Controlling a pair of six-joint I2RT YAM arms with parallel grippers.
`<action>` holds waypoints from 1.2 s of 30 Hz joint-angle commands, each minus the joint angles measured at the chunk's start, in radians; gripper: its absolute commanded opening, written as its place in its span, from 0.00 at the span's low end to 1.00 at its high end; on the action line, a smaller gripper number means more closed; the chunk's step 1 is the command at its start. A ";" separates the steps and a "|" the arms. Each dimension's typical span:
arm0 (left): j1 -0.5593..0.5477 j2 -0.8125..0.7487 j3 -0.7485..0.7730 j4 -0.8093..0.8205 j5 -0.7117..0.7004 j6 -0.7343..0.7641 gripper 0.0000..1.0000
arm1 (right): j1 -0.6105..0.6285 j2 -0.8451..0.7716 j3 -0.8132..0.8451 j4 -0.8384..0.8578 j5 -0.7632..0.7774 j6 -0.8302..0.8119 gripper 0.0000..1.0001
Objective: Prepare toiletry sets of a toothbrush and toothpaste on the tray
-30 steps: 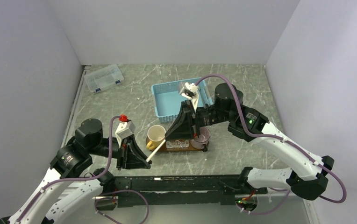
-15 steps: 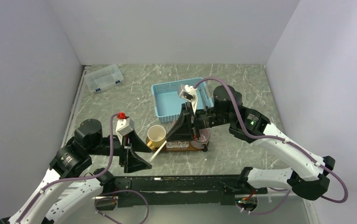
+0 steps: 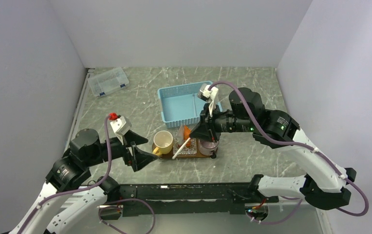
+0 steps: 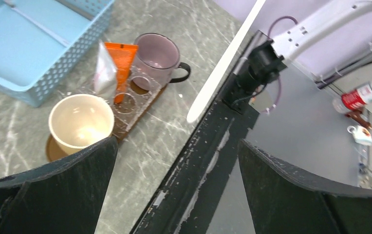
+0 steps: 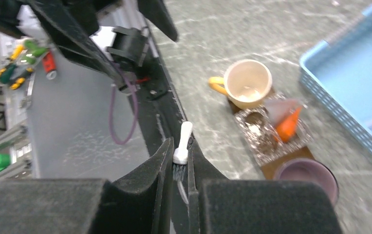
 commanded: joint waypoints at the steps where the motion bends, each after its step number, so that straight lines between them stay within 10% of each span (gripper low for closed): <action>1: -0.002 -0.014 -0.005 -0.003 -0.149 0.001 0.99 | 0.003 0.005 0.041 -0.124 0.210 -0.012 0.00; 36: -0.002 -0.076 -0.115 0.020 -0.228 0.013 0.99 | 0.045 0.008 -0.292 0.143 0.534 0.065 0.00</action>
